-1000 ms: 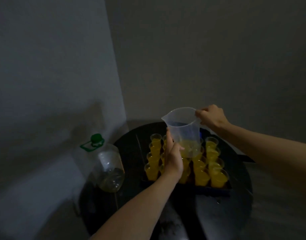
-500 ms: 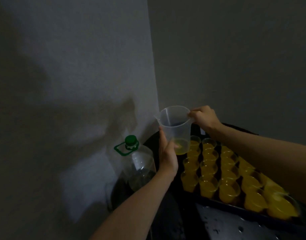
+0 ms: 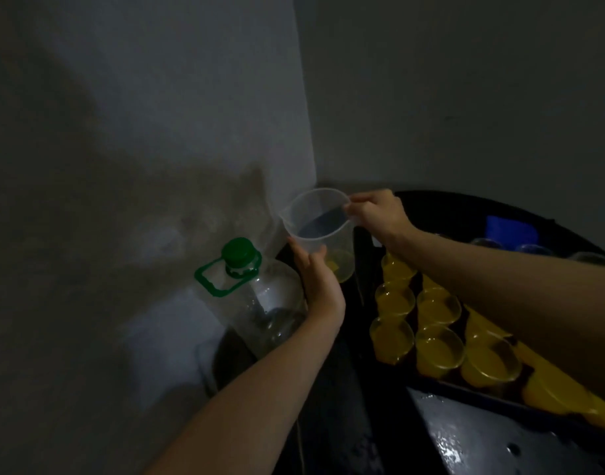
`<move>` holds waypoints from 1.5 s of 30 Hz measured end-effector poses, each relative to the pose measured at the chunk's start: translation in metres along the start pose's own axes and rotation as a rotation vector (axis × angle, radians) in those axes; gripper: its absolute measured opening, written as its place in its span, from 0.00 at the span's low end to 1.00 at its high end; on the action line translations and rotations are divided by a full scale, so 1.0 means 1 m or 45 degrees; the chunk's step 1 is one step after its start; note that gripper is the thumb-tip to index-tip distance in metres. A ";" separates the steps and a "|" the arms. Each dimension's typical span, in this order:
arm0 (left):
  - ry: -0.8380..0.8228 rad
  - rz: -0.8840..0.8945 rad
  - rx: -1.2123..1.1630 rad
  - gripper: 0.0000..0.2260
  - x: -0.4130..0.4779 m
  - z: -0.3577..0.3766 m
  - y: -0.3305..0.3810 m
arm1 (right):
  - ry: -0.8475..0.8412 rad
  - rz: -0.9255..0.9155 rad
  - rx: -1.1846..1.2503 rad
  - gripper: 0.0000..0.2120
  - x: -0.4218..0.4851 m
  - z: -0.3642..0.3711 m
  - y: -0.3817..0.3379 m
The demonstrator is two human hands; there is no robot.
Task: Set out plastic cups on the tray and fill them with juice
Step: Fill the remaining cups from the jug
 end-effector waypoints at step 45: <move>0.198 -0.373 -0.173 0.49 -0.015 0.008 -0.063 | 0.130 -0.079 -0.396 0.36 -0.017 0.016 0.065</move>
Point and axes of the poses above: each hand's wrist, its own x-axis towards the middle knuckle, its own z-axis out of the palm, y = z × x, the point moved 8 cm from there along x, towards the middle knuckle, and after that the axes turned 9 degrees about x, right-handed, at the moved point
